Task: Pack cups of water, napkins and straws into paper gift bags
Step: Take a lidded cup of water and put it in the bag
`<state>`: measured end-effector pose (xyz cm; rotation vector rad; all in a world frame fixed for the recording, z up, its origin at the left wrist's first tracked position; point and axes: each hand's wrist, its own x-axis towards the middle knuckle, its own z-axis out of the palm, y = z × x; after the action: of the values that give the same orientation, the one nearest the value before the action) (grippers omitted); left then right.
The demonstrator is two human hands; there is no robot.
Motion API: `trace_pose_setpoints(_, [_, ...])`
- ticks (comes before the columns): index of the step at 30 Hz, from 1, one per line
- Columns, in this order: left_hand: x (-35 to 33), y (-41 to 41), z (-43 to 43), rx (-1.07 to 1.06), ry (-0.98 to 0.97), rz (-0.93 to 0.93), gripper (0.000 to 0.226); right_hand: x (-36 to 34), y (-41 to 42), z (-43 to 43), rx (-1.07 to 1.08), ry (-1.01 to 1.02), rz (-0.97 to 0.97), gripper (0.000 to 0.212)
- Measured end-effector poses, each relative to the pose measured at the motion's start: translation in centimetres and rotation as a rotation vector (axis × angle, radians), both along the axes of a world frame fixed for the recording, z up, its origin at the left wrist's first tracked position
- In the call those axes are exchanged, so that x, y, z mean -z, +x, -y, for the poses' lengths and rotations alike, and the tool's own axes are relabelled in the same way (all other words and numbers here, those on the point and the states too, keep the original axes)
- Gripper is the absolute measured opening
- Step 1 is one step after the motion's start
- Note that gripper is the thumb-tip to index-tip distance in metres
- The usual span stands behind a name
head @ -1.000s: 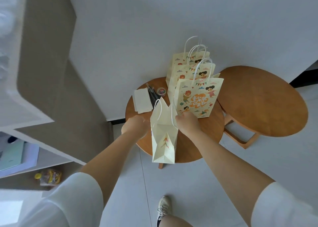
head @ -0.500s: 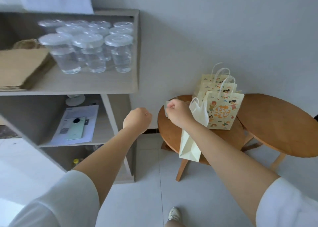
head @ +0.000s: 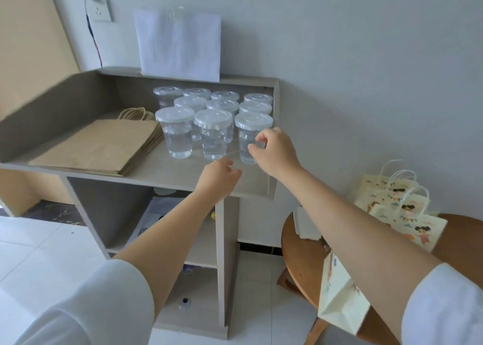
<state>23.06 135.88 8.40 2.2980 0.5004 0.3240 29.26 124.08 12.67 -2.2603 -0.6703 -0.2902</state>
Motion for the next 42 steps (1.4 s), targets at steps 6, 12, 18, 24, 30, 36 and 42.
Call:
trace_pose_setpoints(6, [-1.2,7.2,-1.5,0.008,-0.076,-0.008,0.072,-1.7,6.4,-3.1,0.031,-0.155,0.09,0.043])
trace_pose_setpoints(12, [0.0,12.2,-1.9,0.047,-0.192,0.012,0.093,-2.5,11.5,-4.7,0.056,-0.388,-0.004,0.072])
trace_pose_setpoints(18, [1.6,12.3,-2.3,0.027,-0.196,0.079,0.084,-0.9,11.4,-5.5,0.104,-0.442,0.118,0.07])
trace_pose_setpoints(24, [2.6,7.2,-2.1,-0.014,-0.129,0.124,0.068,-1.0,6.4,-4.4,0.005,-0.364,0.057,0.079])
trace_pose_setpoints(30, [2.8,0.4,-0.1,-0.002,-0.144,0.196,0.064,-1.3,-0.6,-1.9,-0.093,-0.254,-0.085,0.082])
trace_pose_setpoints(36, [4.0,-5.7,4.4,0.0,-0.111,0.195,0.048,-0.5,-6.7,2.9,-0.158,-0.314,-0.146,0.09])
trace_pose_setpoints(42, [7.9,-9.2,9.8,0.224,-0.087,0.142,0.065,2.1,-9.4,9.6,-0.188,-0.536,-0.417,0.1])
